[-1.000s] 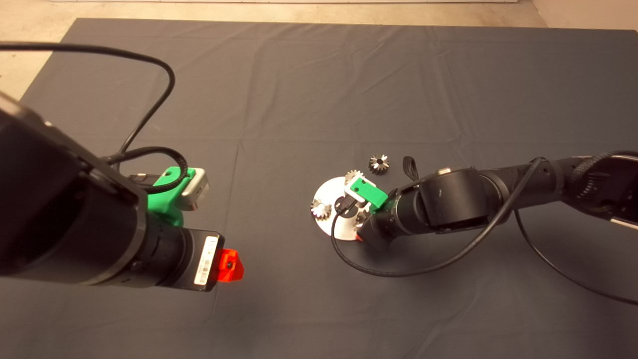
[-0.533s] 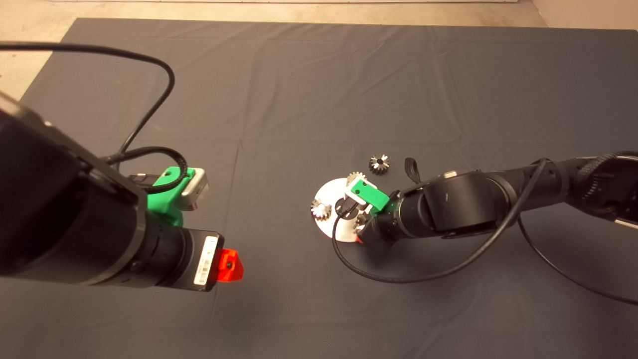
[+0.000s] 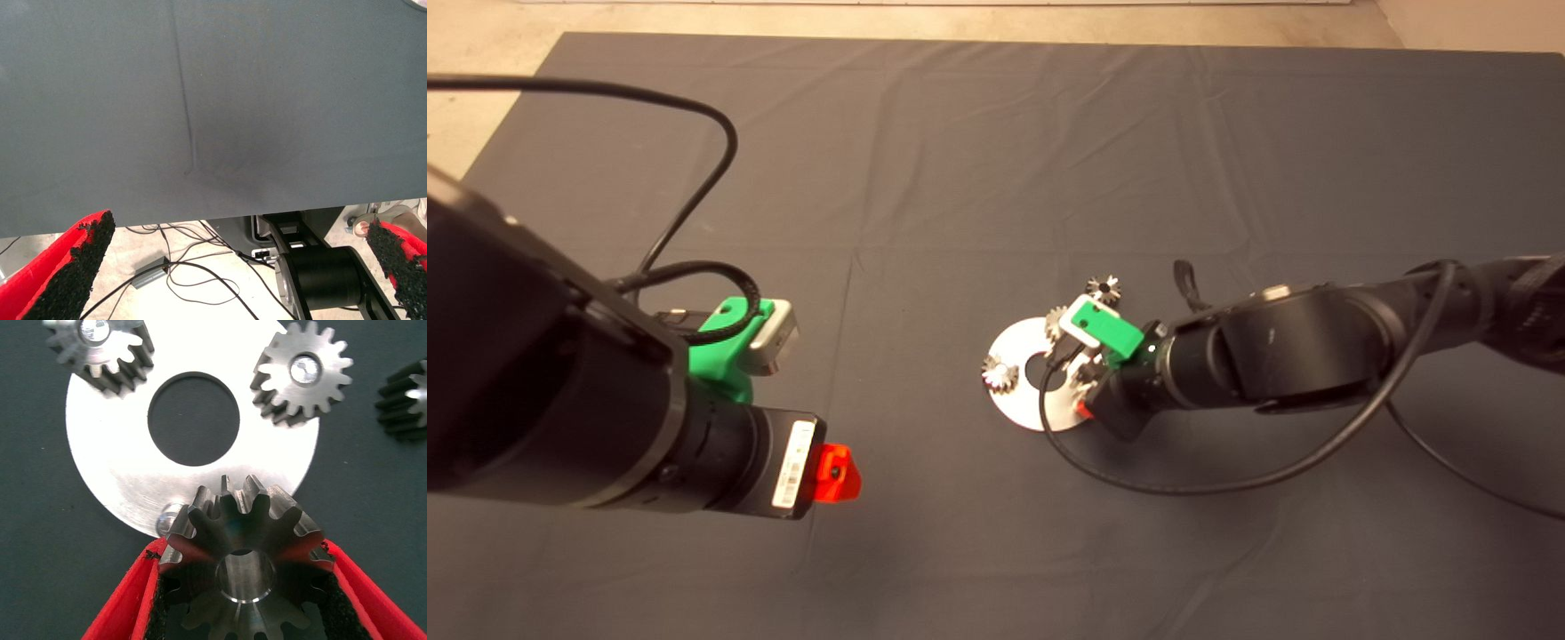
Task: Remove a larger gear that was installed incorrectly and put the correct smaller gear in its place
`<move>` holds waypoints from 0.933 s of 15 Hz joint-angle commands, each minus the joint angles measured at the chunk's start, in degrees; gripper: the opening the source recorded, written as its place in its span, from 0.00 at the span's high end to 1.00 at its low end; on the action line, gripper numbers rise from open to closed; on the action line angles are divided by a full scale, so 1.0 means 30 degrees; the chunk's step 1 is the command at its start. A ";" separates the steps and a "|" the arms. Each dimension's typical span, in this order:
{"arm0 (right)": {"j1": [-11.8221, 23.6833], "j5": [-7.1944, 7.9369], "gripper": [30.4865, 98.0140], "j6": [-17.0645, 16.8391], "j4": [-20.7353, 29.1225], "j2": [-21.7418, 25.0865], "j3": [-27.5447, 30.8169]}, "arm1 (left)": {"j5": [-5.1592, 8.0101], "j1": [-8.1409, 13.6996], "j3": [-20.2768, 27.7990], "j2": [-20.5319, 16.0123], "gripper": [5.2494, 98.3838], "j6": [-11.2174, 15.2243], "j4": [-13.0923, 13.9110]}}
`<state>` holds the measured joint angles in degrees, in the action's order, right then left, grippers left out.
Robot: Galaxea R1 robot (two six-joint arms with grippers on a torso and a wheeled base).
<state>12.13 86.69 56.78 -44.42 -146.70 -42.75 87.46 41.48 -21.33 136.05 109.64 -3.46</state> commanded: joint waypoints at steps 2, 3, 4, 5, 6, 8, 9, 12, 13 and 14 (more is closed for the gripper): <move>0.0733 -0.0156 0.73 0.0381 -0.0163 0.1373 0.1202 | 0.2516 0.0412 0.0261 0.0049 0.01 -0.0014 0.0158; 0.0704 -0.0156 0.74 0.0381 -0.0134 0.1703 0.1248 | 0.2516 0.0412 0.0261 0.0049 0.01 -0.0014 0.0158; 0.0704 -0.0156 0.74 0.0409 -0.0134 0.2102 0.1248 | 0.2516 0.0412 0.0267 0.0049 0.01 -0.0014 0.0158; 0.0675 -0.0156 0.74 0.0549 -0.0134 0.2544 0.1248 | 0.2516 0.0412 0.0290 0.0049 0.01 -0.0014 0.0158; 0.0675 -0.0156 0.74 0.0645 -0.0076 0.2798 0.1219 | 0.2516 0.0412 0.0290 0.0049 0.01 -0.0014 0.0158; 0.0620 -0.0156 0.74 0.0674 -0.0046 0.3290 0.1160 | 0.2516 0.0412 0.0290 0.0049 0.01 -0.0014 0.0158; 0.0587 -0.0156 0.74 0.0717 -0.0046 0.3399 0.1131 | 0.2516 0.0412 0.0290 0.0049 0.01 -0.0014 0.0158; 0.0293 -0.0156 0.74 0.0967 -0.0046 0.3796 0.0867 | 0.2516 0.0412 0.0290 0.0078 0.01 -0.0014 0.0158; 0.0135 -0.0156 0.74 0.1026 -0.0046 0.3796 0.0679 | 0.2516 0.0405 0.0290 0.0108 0.01 -0.0014 0.0158; -0.0105 -0.0156 0.74 0.1026 -0.0046 0.3767 0.0434 | 0.2516 0.0412 0.0290 0.0137 0.01 -0.0014 0.0158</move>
<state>12.04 86.60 59.35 -44.15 -135.60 -40.09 87.46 41.48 -21.32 136.17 109.64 -3.46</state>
